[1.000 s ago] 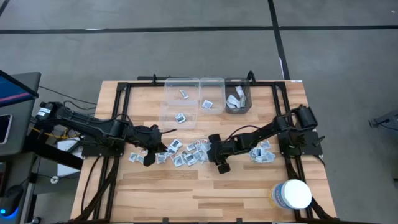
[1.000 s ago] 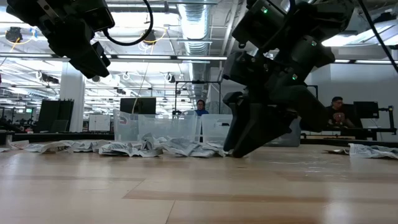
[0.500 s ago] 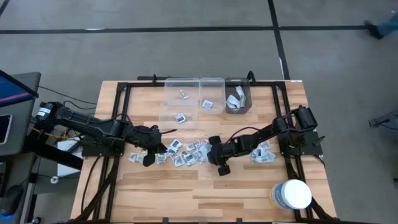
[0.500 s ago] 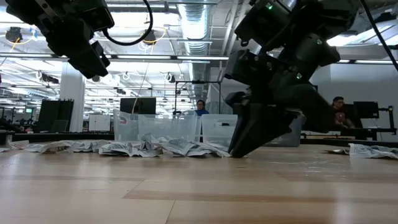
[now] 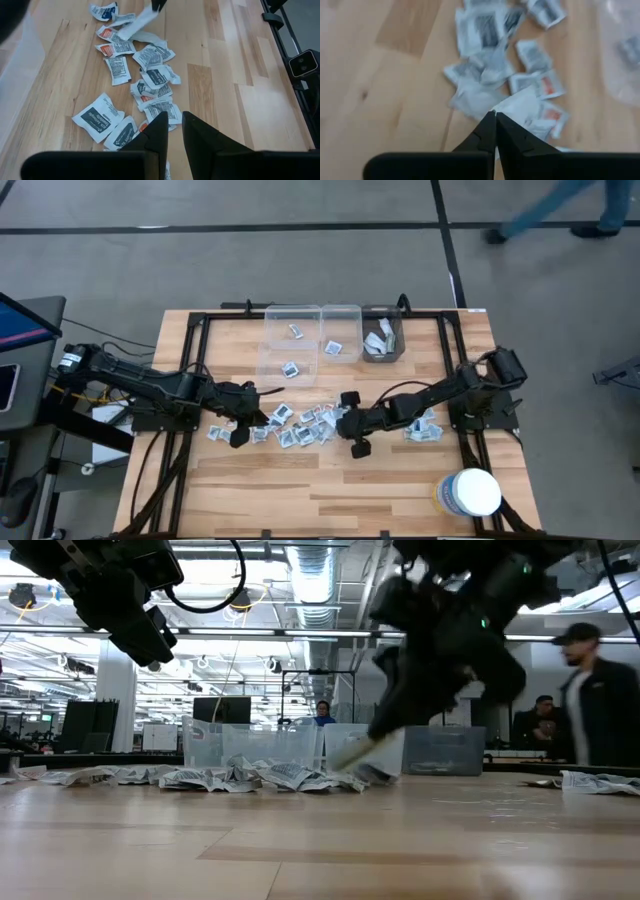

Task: Pick & Place First Aid Supplies
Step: Put the bandage pack into the black transparent bin

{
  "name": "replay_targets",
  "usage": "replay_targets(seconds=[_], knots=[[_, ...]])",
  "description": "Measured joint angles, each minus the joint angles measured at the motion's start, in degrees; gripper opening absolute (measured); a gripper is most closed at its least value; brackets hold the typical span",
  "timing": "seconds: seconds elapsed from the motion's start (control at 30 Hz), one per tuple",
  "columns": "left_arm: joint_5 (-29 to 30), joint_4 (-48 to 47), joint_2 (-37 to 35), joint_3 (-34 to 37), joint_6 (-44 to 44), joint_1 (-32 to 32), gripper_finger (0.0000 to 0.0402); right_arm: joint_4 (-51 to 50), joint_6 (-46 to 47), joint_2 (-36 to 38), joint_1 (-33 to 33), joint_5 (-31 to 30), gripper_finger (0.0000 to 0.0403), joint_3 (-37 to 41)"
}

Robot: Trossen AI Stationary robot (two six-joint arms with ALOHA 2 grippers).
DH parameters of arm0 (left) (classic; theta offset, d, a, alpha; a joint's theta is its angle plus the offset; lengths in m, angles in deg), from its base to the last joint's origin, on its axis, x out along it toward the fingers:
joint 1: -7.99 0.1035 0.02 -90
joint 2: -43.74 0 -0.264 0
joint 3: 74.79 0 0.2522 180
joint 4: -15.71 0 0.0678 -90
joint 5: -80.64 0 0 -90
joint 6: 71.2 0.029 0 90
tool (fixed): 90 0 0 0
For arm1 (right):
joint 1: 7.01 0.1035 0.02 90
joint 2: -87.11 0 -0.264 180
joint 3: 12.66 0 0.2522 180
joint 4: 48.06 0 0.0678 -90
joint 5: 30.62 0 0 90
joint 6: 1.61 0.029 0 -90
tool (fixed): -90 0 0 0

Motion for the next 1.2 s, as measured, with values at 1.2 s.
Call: replay_targets(seconds=[1.2], knots=[[4.35,0.47,0.04,0.00,0.37,1.29,0.0056,0.39,12.66,19.71,-21.37,-12.22,0.0001,-0.20]])
